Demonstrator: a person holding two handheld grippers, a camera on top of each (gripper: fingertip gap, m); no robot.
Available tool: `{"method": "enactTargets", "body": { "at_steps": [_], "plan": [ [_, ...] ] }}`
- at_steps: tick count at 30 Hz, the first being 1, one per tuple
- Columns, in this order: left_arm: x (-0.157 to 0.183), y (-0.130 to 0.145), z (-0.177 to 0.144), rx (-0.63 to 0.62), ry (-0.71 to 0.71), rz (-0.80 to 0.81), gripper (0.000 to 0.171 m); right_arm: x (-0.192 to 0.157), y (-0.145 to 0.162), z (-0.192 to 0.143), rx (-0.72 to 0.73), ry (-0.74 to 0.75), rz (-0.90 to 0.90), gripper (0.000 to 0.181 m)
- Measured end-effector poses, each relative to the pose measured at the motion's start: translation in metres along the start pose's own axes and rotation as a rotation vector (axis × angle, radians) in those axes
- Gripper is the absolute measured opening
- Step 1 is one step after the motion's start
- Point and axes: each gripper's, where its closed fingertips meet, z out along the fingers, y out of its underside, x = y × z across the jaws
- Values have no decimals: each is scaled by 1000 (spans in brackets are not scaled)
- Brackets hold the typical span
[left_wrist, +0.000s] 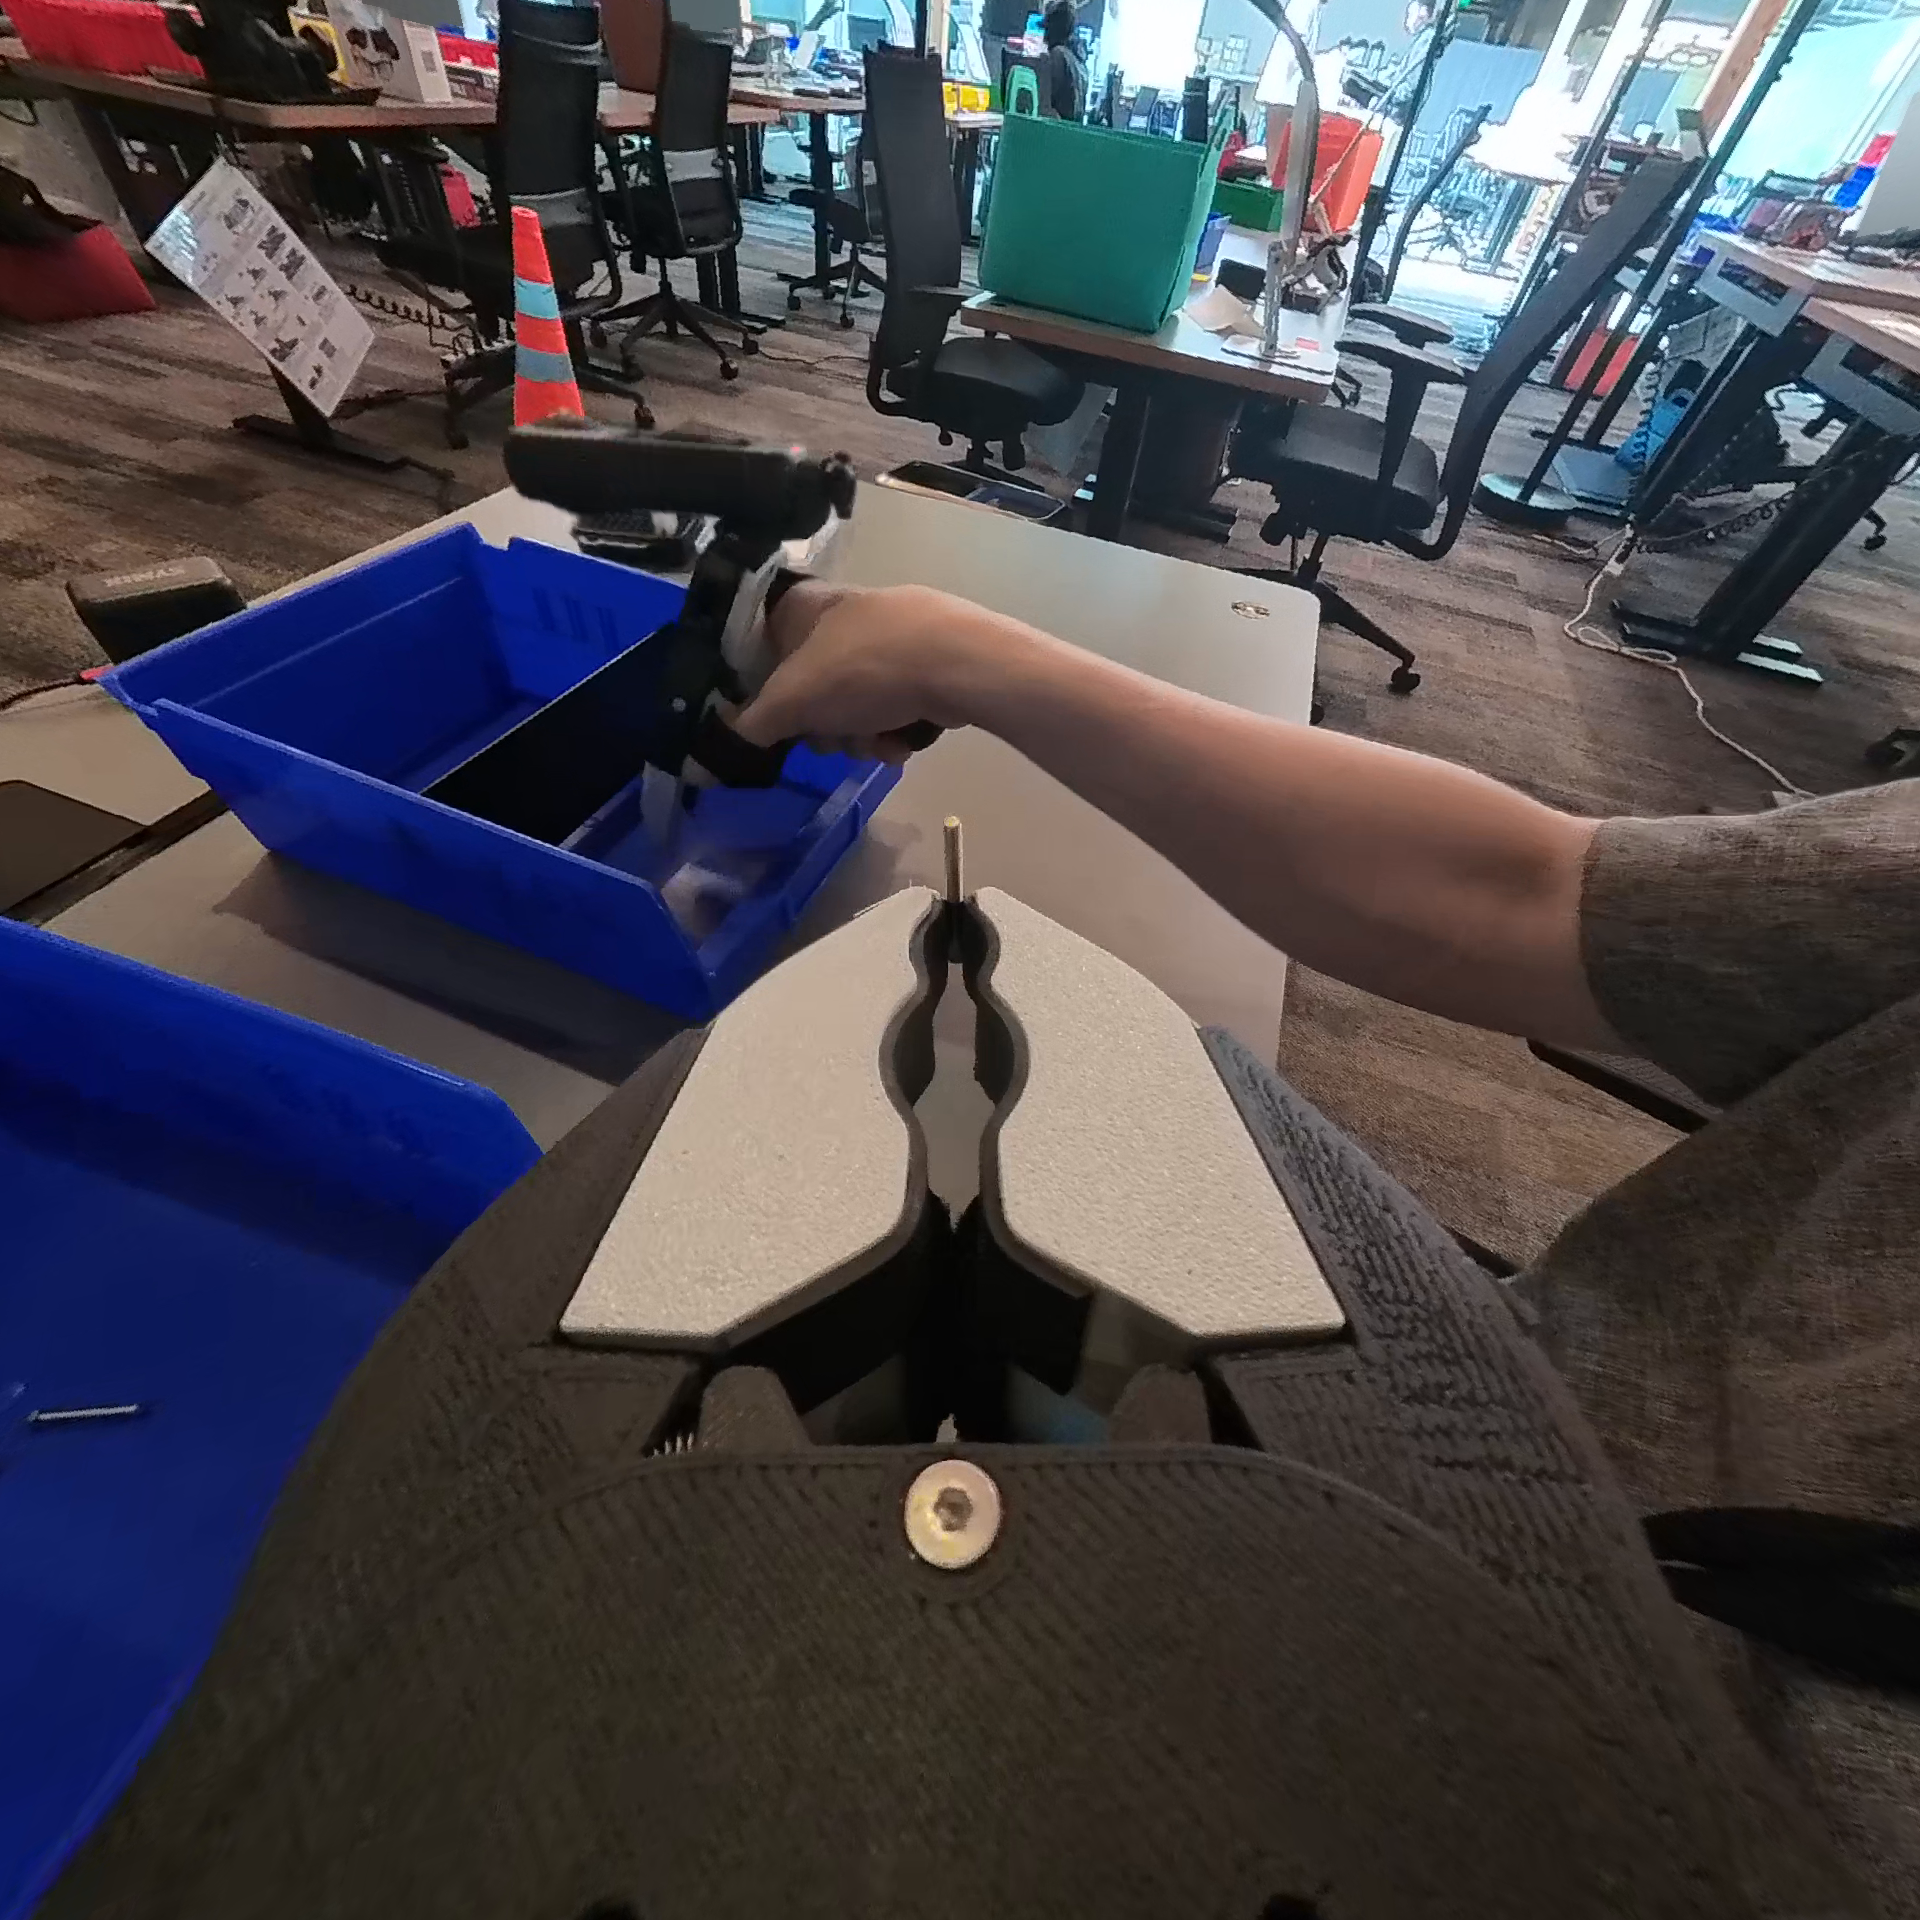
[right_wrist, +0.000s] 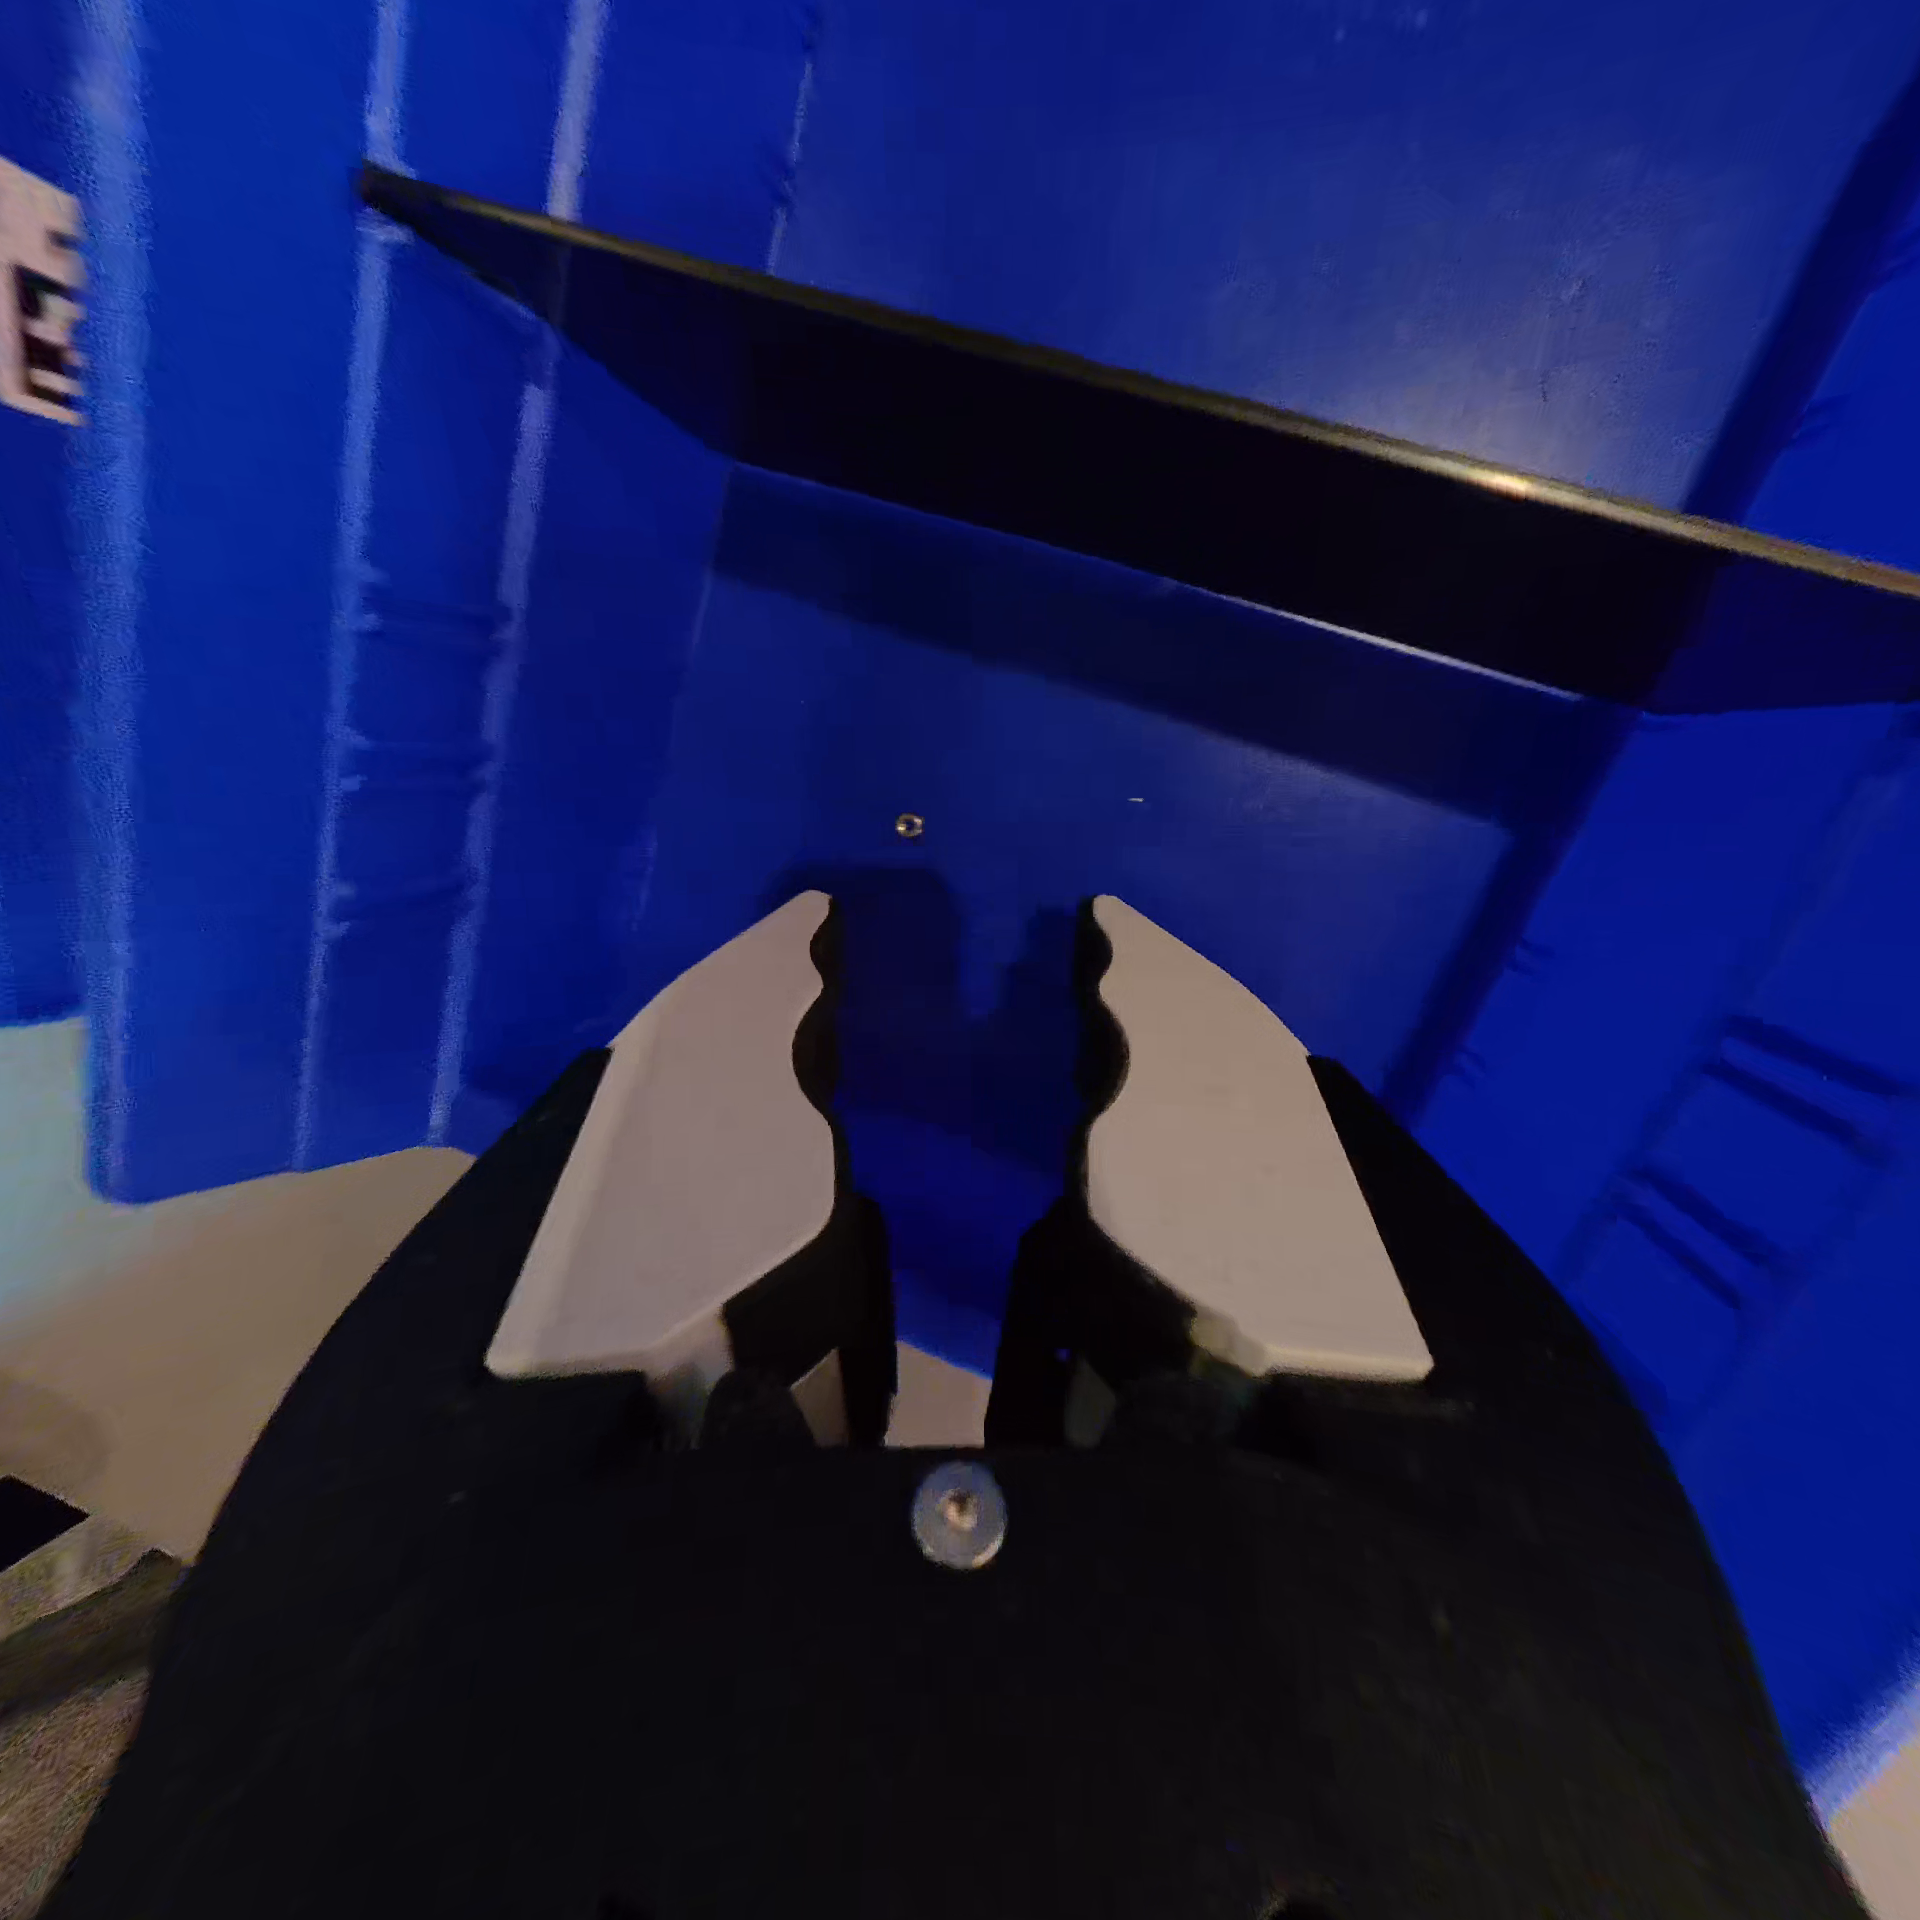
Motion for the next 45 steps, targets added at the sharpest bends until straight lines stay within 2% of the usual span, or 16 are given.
{"method": "enactTargets", "body": {
  "at_steps": [3, 6, 10, 14, 16, 20, 23, 28, 42, 45],
  "plan": [
    [-4, 4, 3, -13, -3, -12, 2, -19, -4, -18, 98, -29, -54, 41],
    [-8, 7, 4, -19, -9, -21, 2, -50, -5, -48, 267, -114, -120, 37],
    [-11, 8, 5, -20, -11, -27, 2, -114, 9, -99, 497, -347, -261, 33],
    [-12, 9, 5, -23, -12, -24, 2, -191, 41, -165, 746, -670, -500, 24],
    [-9, 7, 5, -11, 7, -22, 2, -217, 60, -184, 786, -780, -578, 23],
    [1, 4, 3, 18, 93, -29, 2, -251, 82, -193, 791, -903, -693, 26],
    [2, 1, 0, 37, 120, -47, 2, -264, 85, -198, 825, -943, -737, 23],
    [6, -2, -2, 51, 149, -47, 2, -275, 84, -195, 796, -992, -750, 20],
    [10, -1, -2, 35, 155, -16, 3, -277, 86, -195, 725, -1042, -777, 2],
    [11, -1, -2, 36, 159, -17, 2, -277, 86, -195, 738, -1003, -813, 2]
  ]
}}
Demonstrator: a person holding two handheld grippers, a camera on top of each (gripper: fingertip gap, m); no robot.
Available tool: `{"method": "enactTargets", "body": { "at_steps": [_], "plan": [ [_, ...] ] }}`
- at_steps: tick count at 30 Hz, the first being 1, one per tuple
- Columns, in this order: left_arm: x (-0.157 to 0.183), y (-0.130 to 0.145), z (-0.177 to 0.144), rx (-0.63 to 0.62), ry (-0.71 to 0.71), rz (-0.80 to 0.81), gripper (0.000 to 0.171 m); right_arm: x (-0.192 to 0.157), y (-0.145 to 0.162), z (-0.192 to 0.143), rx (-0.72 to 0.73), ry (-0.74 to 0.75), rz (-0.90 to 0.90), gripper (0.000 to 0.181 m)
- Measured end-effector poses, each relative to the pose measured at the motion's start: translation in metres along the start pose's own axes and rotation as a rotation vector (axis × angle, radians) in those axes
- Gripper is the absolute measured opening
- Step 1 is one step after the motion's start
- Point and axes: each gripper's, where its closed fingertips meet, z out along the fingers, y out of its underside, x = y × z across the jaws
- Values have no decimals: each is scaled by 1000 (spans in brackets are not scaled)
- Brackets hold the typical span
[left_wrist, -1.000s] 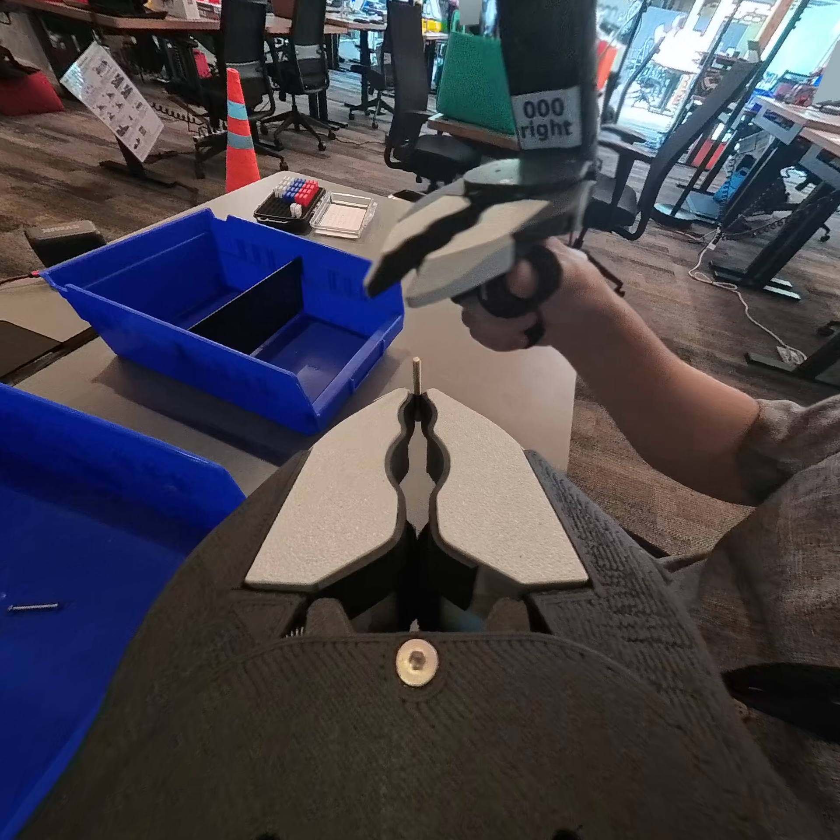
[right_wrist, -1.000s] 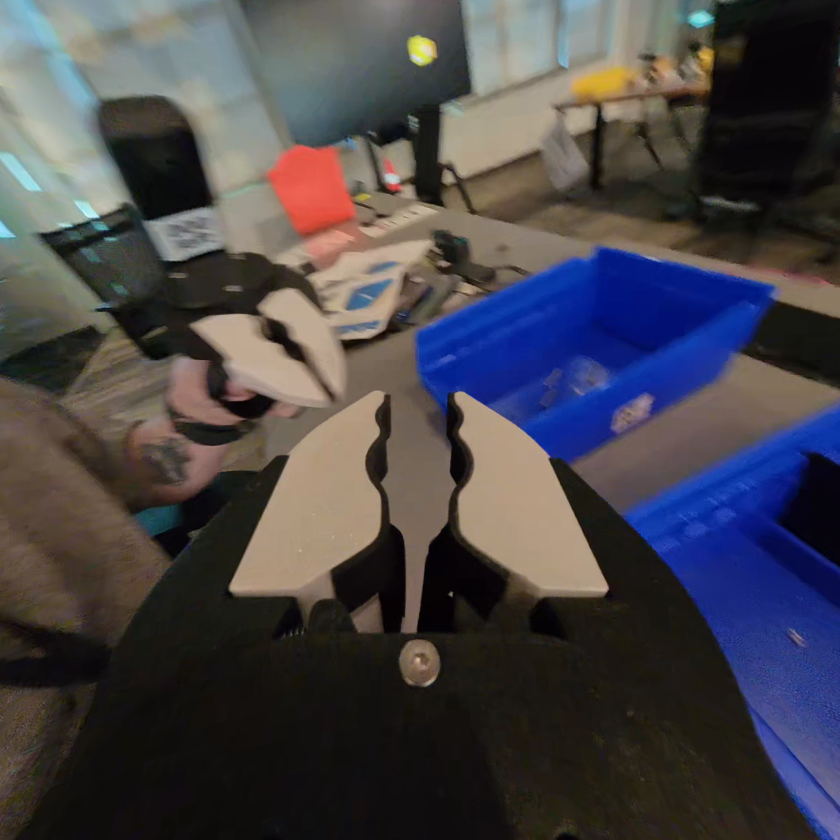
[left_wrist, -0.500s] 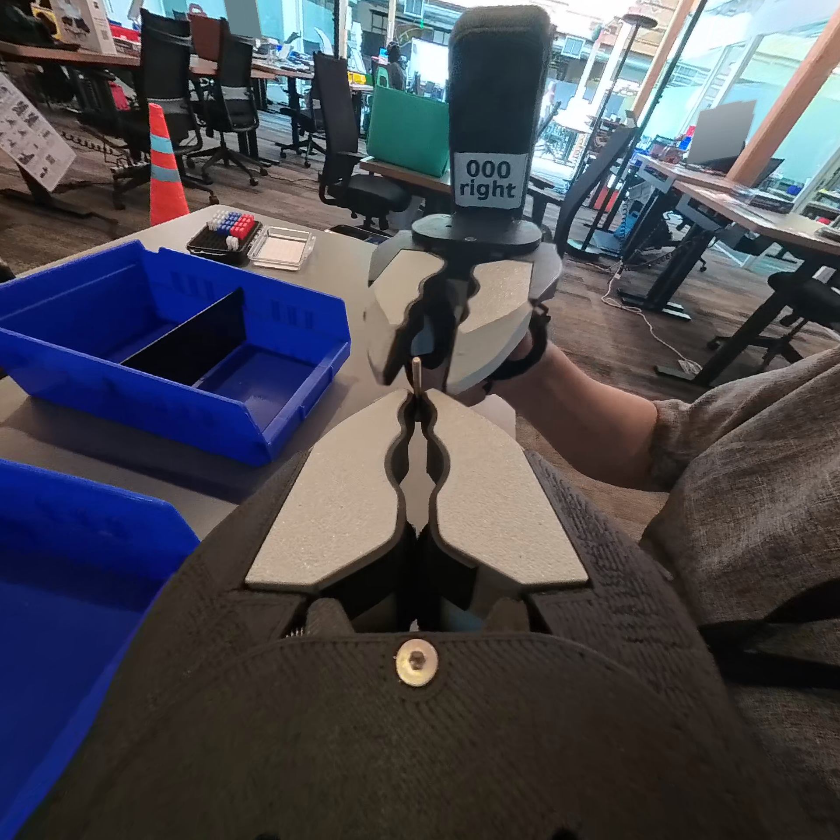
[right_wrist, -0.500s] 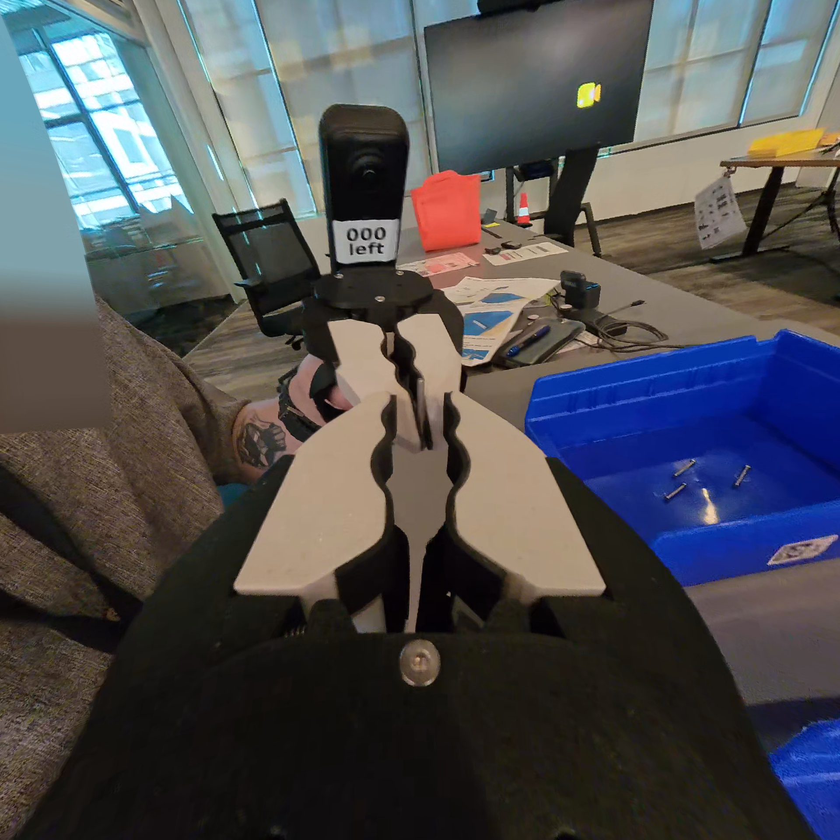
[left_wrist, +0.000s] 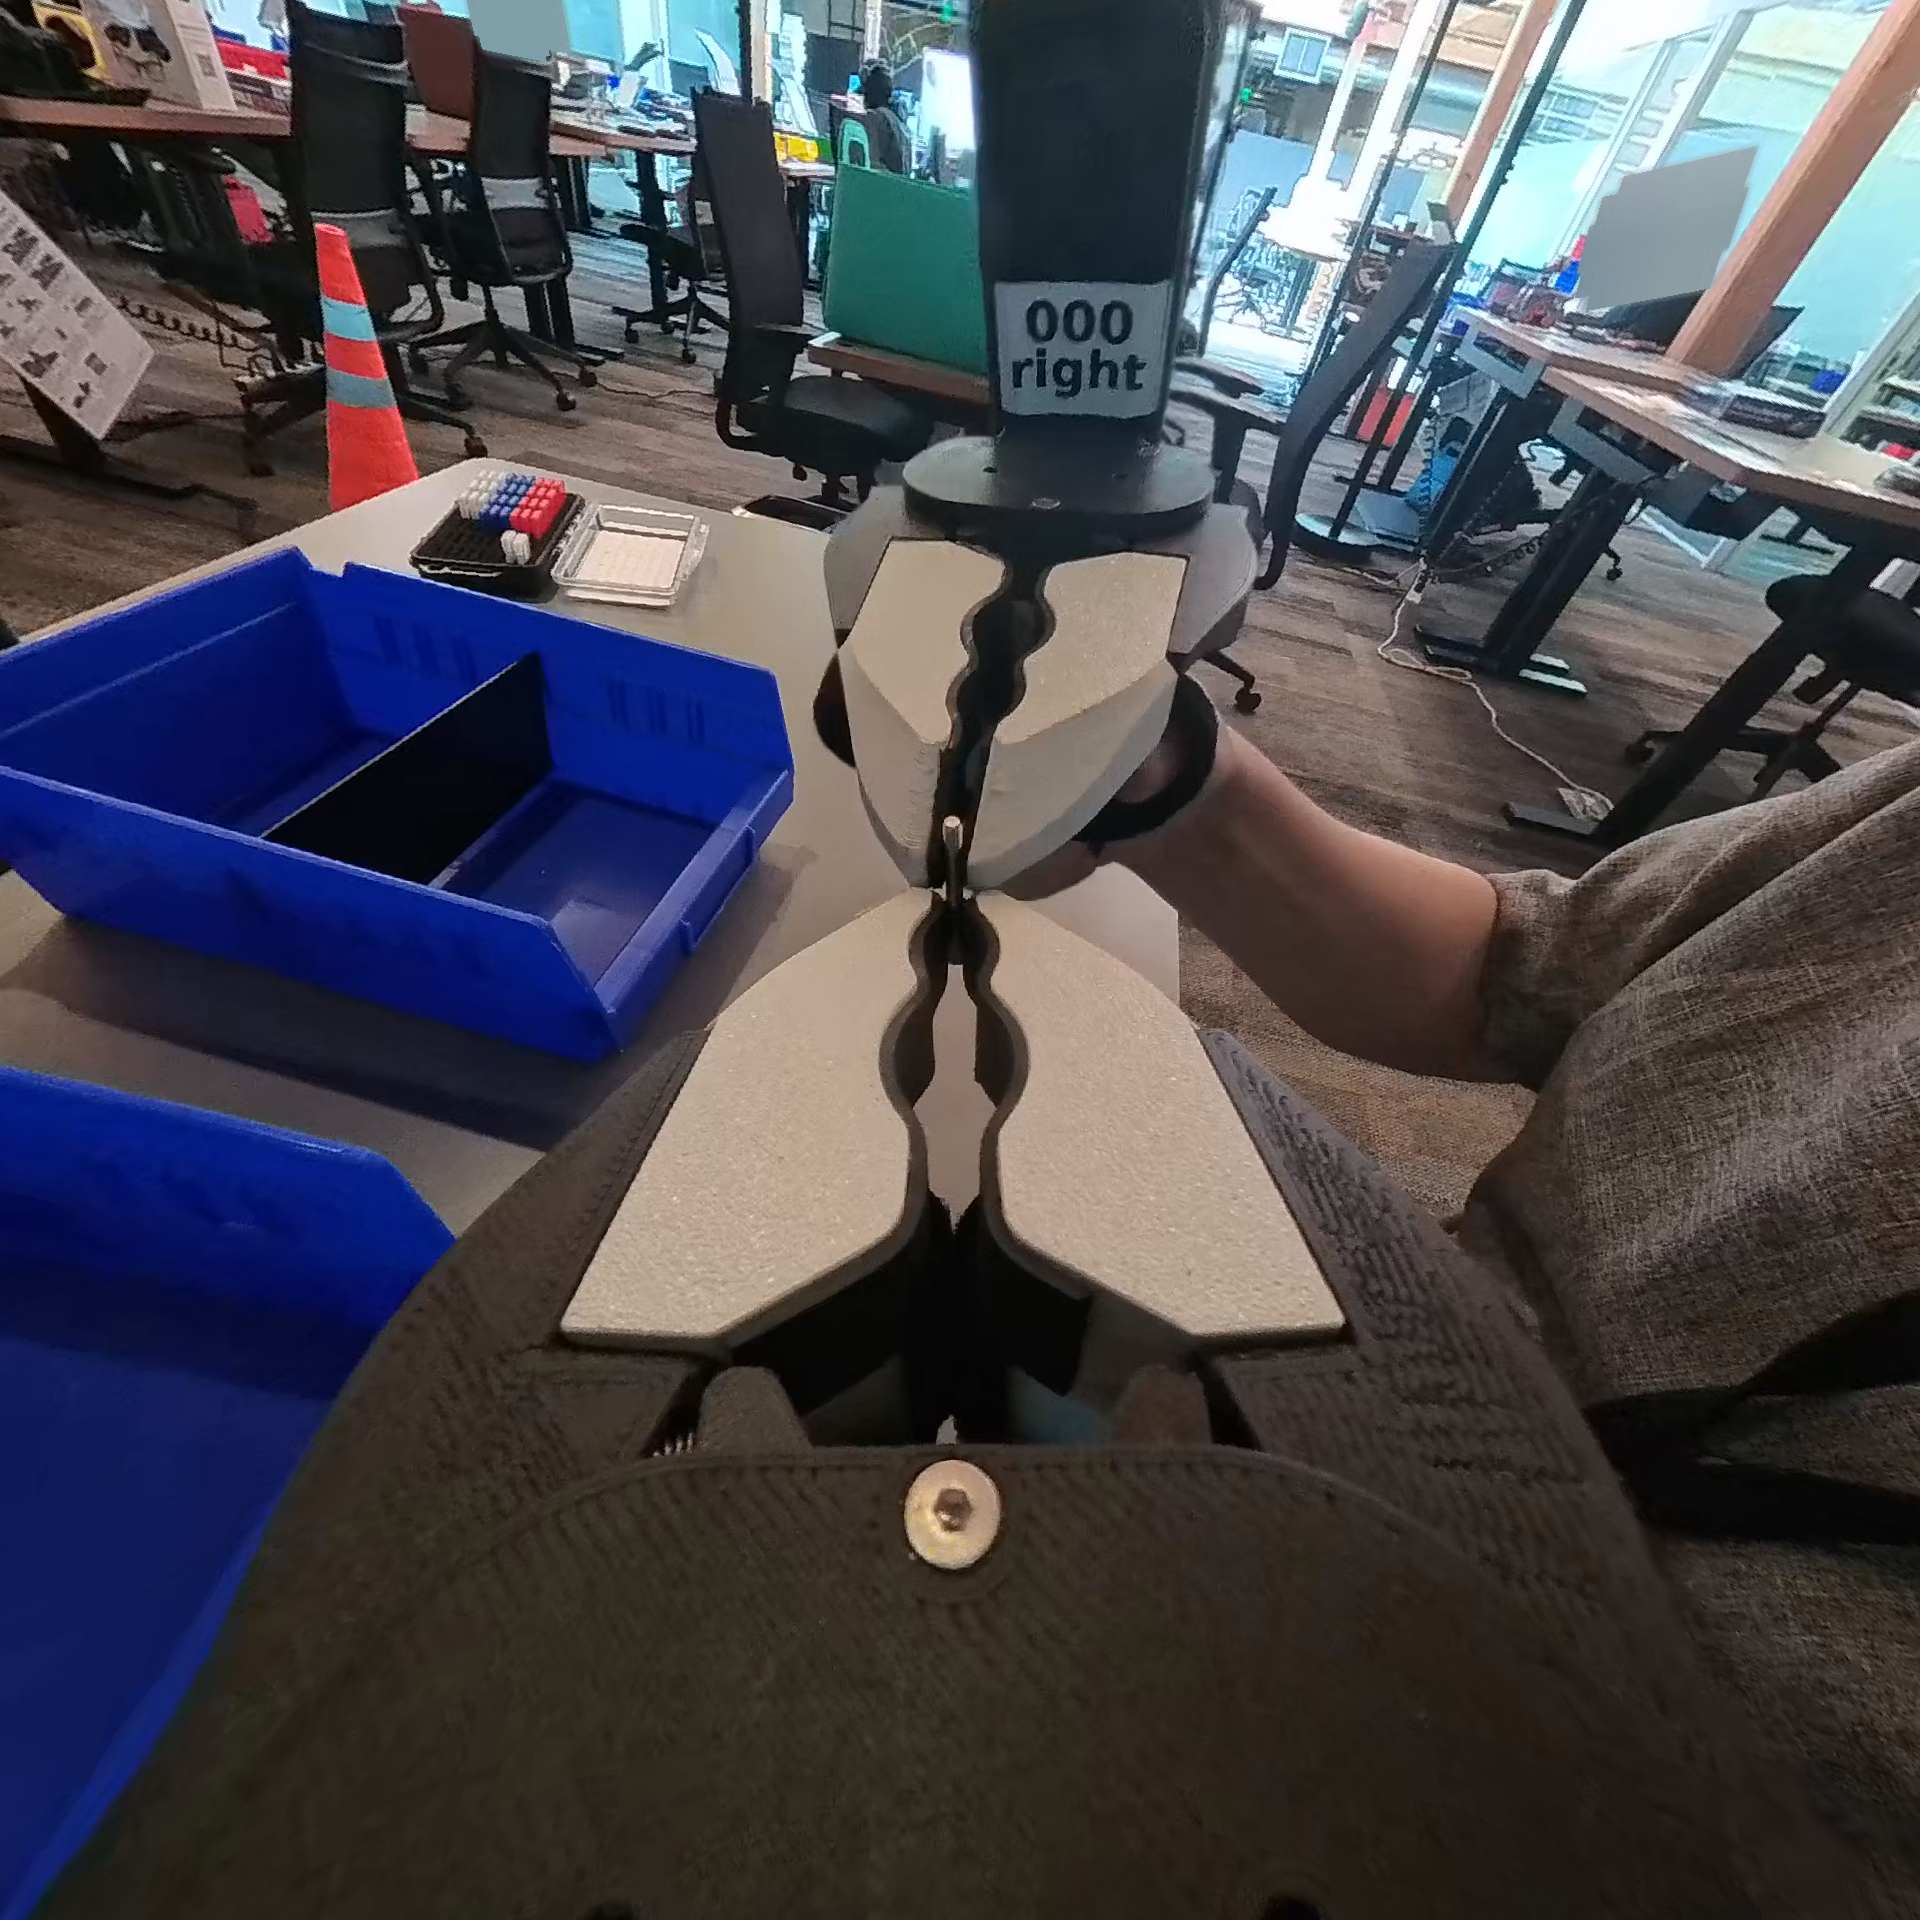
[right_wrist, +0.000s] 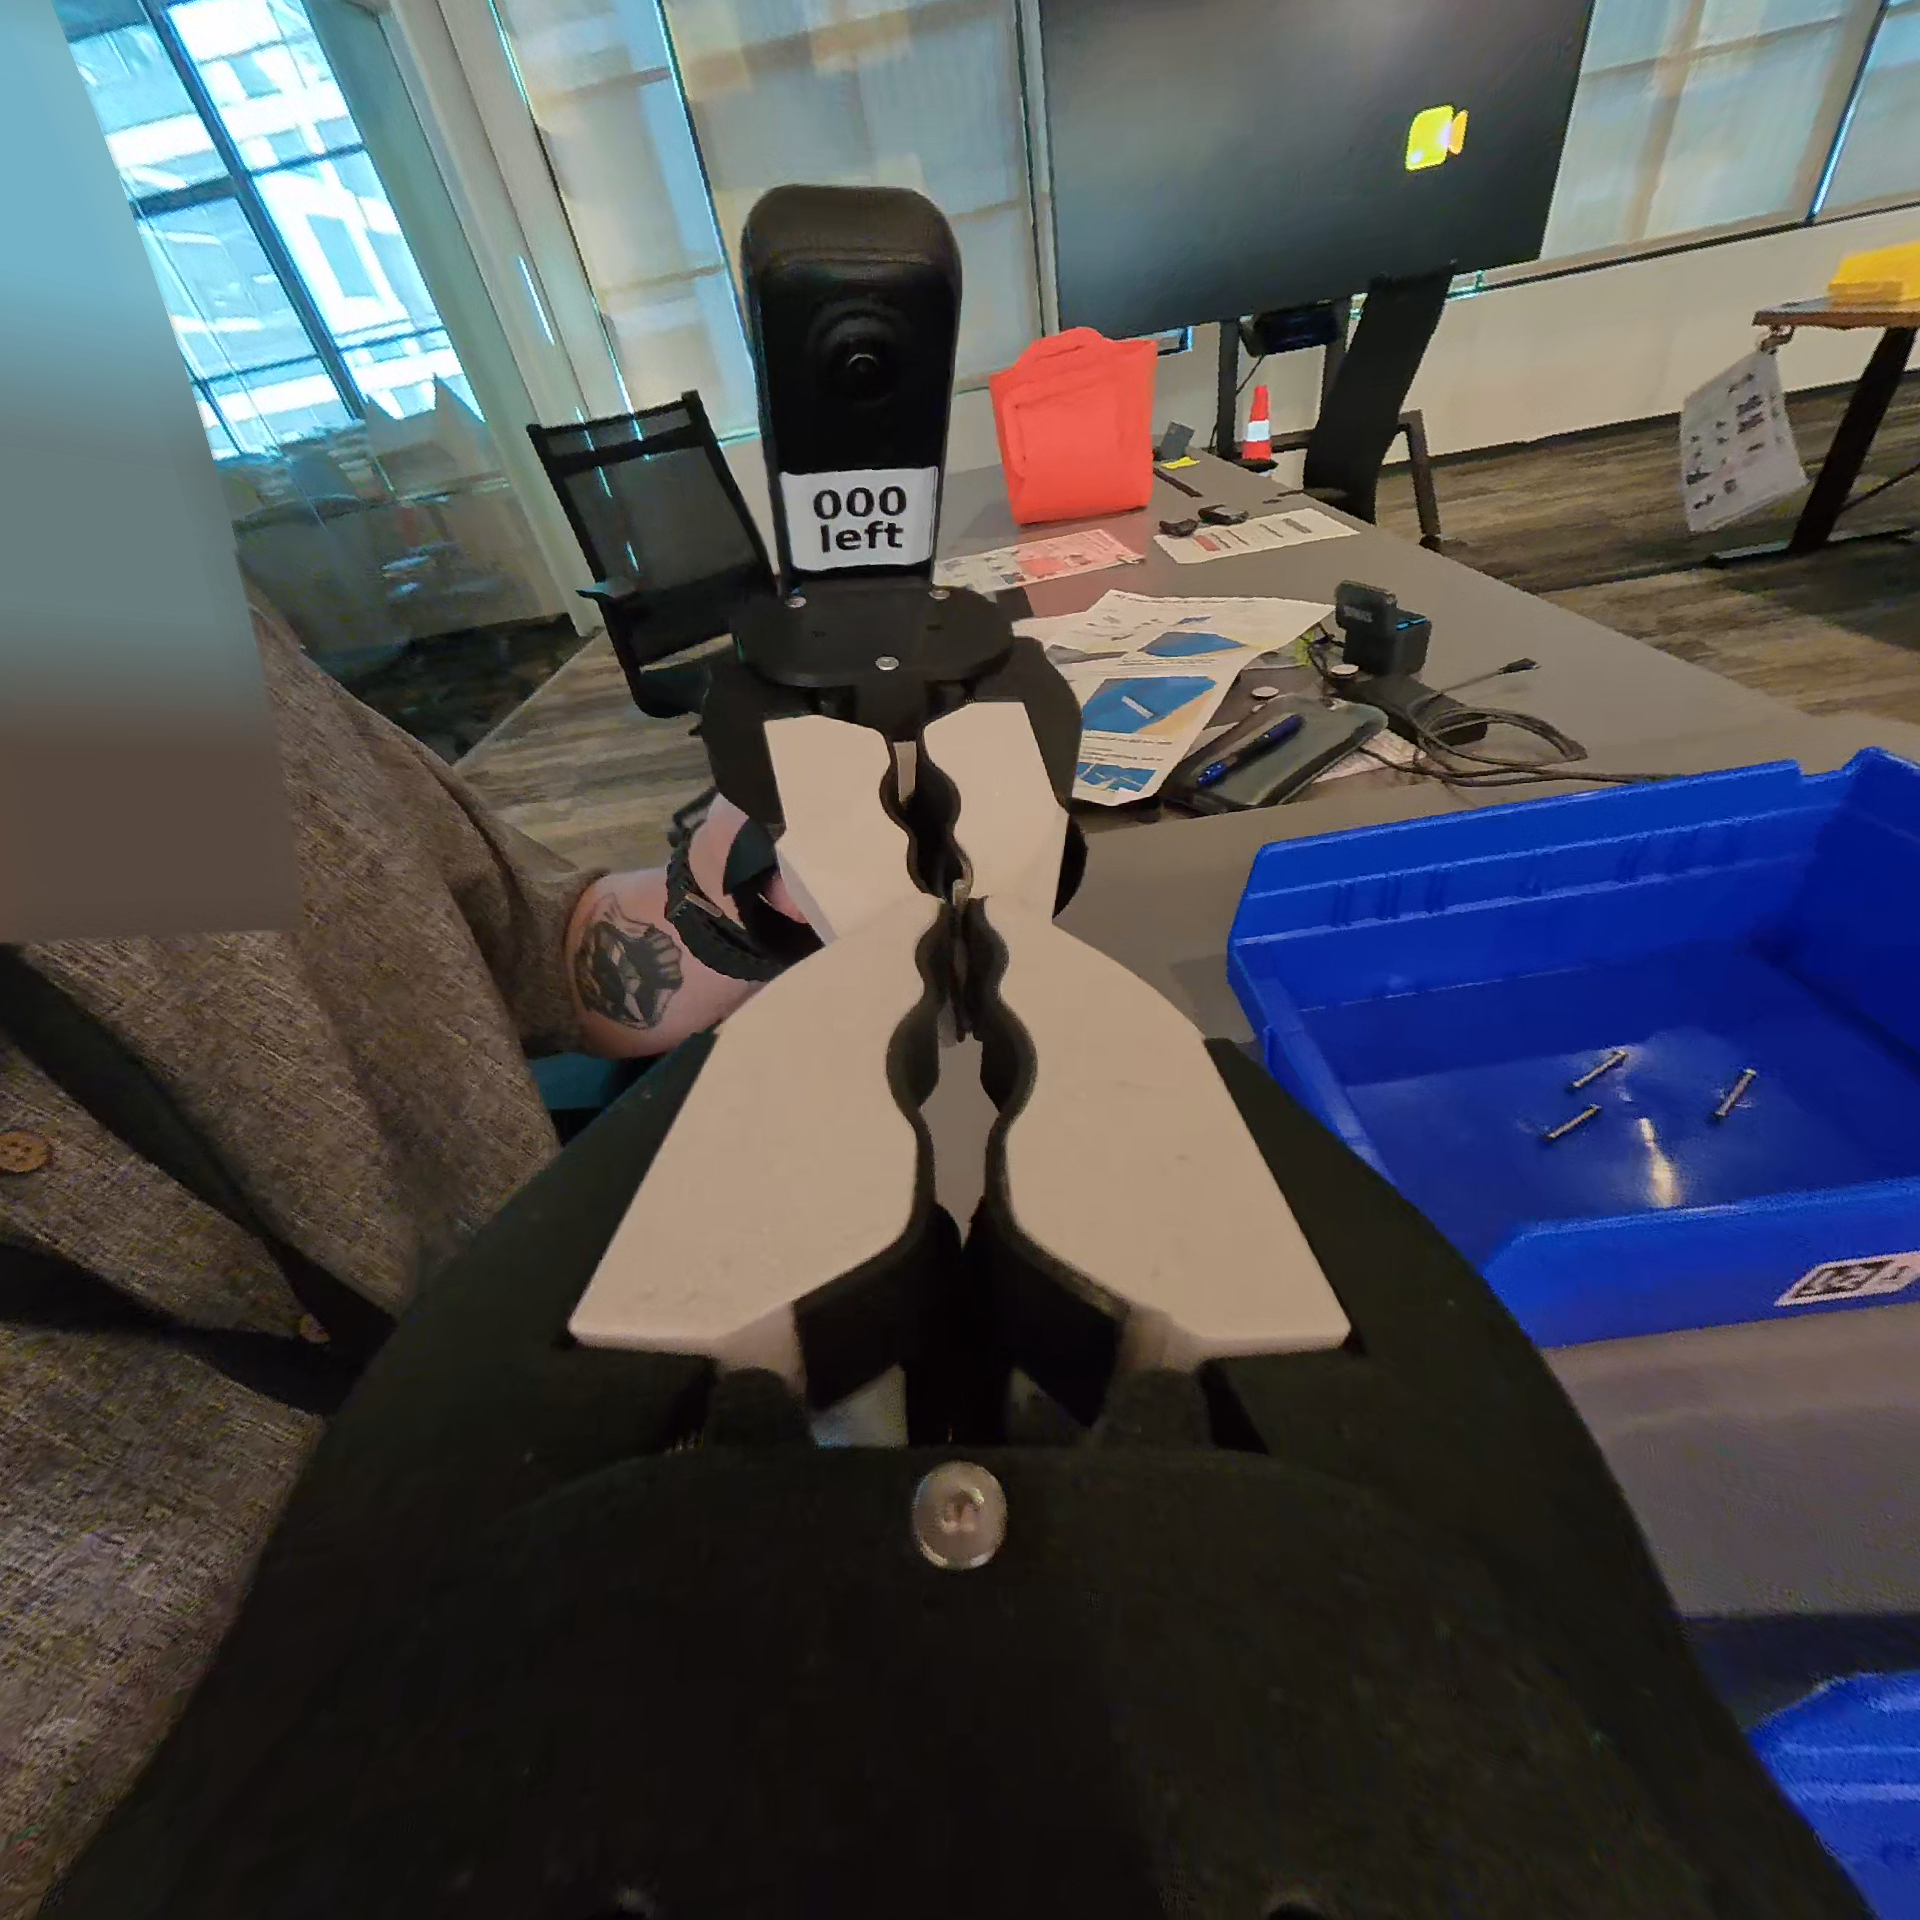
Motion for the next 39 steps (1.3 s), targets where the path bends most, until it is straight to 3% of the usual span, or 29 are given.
{"method": "enactTargets", "body": {
  "at_steps": [5, 10, 13, 22, 29, 32, 39],
  "plan": [
    [3, -4, 1, 40, 40, -42, 3, -1, -5, -4, 28, 38, -37, 1],
    [-6, -4, 2, 44, -45, -8, 4, 7, -6, -9, 44, 85, -30, 1],
    [-7, -10, 1, 70, -78, 17, 21, 16, -10, -13, 39, 102, -27, 2],
    [-18, -11, 0, 97, -119, 0, 23, 12, -9, -3, 34, 38, 2, 2],
    [-21, -9, -1, 69, -183, 73, 44, 22, -20, -25, 79, 80, 22, 2],
    [-25, -8, -4, 47, -233, 98, 50, 46, -32, -52, 85, 215, 14, 2],
    [-31, -7, -9, 23, -304, 93, 52, 170, -41, -130, 22, 702, 76, 2]
  ]
}}
